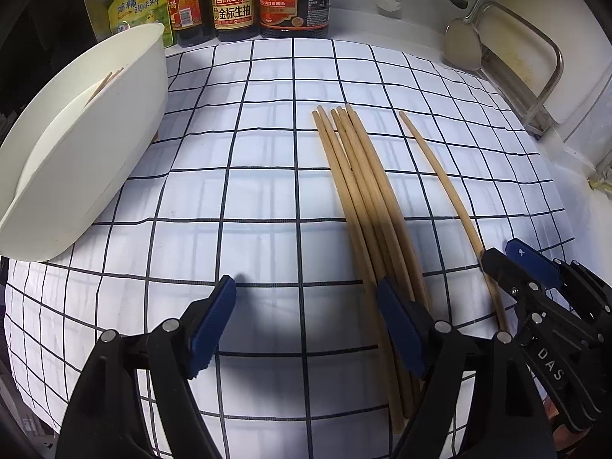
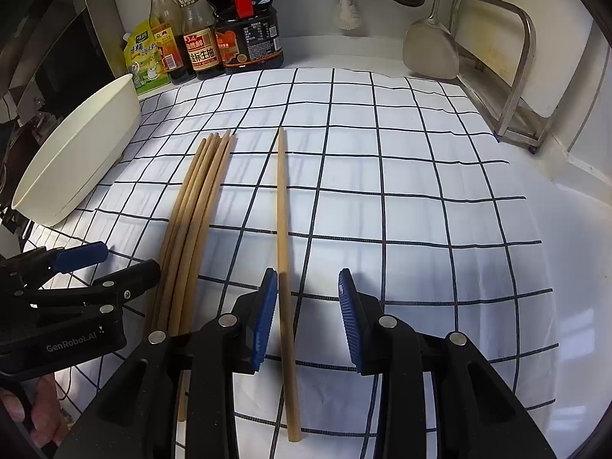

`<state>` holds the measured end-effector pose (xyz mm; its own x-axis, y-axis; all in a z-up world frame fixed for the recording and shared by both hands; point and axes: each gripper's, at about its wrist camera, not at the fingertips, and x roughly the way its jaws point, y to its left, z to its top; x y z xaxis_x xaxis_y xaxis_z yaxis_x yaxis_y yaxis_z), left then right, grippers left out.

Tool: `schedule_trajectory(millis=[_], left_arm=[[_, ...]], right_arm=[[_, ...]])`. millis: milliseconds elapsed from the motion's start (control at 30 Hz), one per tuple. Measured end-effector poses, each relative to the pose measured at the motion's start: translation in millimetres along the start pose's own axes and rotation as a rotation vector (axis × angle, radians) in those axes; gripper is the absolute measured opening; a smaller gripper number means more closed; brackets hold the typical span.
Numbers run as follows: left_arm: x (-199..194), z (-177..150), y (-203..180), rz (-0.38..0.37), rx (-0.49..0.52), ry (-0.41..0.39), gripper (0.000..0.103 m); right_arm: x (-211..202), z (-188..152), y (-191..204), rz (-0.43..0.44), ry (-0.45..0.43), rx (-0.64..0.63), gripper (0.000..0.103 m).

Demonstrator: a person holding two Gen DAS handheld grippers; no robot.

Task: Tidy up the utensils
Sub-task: 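Lower both tools toward single chopsticks at the bundle's edge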

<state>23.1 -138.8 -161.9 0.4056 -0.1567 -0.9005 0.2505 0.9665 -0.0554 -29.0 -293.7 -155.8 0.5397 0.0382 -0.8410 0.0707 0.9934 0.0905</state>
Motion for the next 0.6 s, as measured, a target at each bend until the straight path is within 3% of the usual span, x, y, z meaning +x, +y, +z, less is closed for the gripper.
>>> schedule_trajectory(millis=[400, 600], left_arm=[[1.6, 1.6, 0.8, 0.018, -0.031, 0.012, 0.077], [4.8, -0.1, -5.6, 0.058, 0.001, 0.038, 0.076]], right_arm=[[-1.4, 1.0, -1.5, -0.001, -0.003, -0.001, 0.032], [-3.9, 1.0, -7.0, -0.009, -0.006, 0.006, 0.032]])
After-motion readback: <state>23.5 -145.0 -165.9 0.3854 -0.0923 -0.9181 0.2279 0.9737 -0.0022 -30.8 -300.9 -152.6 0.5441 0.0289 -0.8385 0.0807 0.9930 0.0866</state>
